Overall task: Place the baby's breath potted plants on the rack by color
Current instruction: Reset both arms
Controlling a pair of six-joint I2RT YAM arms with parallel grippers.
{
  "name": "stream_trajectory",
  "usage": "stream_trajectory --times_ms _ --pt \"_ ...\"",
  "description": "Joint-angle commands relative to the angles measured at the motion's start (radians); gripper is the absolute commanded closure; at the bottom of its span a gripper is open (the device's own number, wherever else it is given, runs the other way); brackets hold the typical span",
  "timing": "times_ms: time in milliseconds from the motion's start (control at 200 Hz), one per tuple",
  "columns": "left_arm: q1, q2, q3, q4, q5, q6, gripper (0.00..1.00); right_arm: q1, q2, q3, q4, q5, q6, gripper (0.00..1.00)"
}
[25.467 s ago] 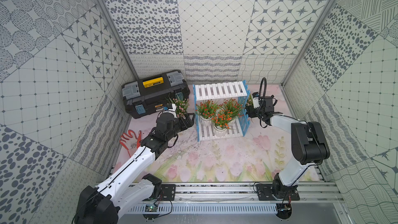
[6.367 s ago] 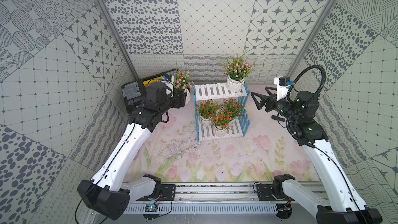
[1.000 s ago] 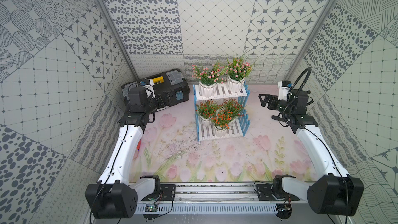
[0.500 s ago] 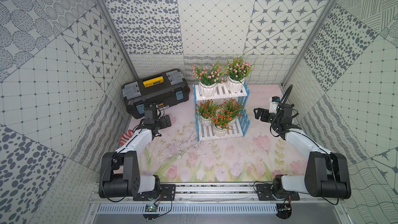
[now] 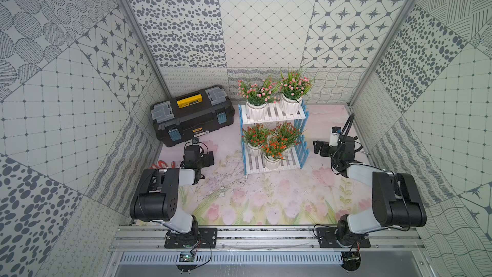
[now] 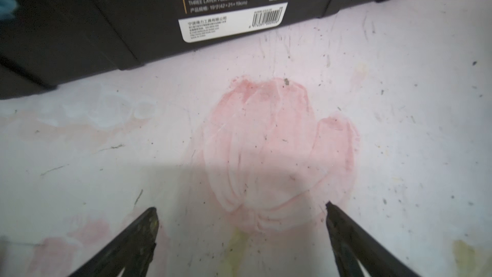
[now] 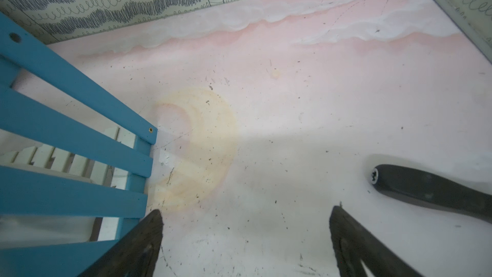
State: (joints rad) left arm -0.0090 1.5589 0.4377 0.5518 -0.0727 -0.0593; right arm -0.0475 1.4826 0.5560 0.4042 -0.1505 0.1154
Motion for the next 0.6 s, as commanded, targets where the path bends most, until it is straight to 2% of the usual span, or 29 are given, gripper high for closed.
stream_trajectory --times_ms 0,35,85,135,185,310,525,555,595 --pt "-0.012 0.023 -0.033 0.320 -0.045 0.067 0.02 0.001 -0.062 -0.093 0.218 0.039 -0.015 0.02" --pt "-0.011 0.005 -0.022 0.262 -0.041 0.053 0.02 0.001 -0.077 -0.119 0.252 0.045 -0.015 0.02" --pt "-0.014 0.022 -0.033 0.322 -0.044 0.066 0.01 0.001 -0.087 -0.140 0.279 0.048 -0.016 0.02" --pt "-0.011 0.007 -0.022 0.266 -0.041 0.054 0.02 0.004 -0.095 -0.156 0.305 0.057 -0.016 0.02" --pt "-0.011 0.021 -0.031 0.311 -0.043 0.063 0.02 0.005 -0.104 -0.175 0.327 0.081 -0.008 0.02" --pt "-0.011 0.016 -0.028 0.298 -0.042 0.059 0.02 0.008 -0.105 -0.254 0.473 0.127 -0.015 0.02" --pt "-0.011 0.012 -0.025 0.283 -0.040 0.055 0.02 0.008 0.096 -0.296 0.755 0.088 -0.014 0.02" --pt "-0.011 0.012 -0.026 0.285 -0.040 0.056 0.02 0.008 0.099 -0.284 0.745 0.082 -0.015 0.02" --pt "-0.011 0.013 -0.026 0.289 -0.041 0.057 0.02 0.008 0.075 -0.251 0.642 0.067 -0.026 0.02"
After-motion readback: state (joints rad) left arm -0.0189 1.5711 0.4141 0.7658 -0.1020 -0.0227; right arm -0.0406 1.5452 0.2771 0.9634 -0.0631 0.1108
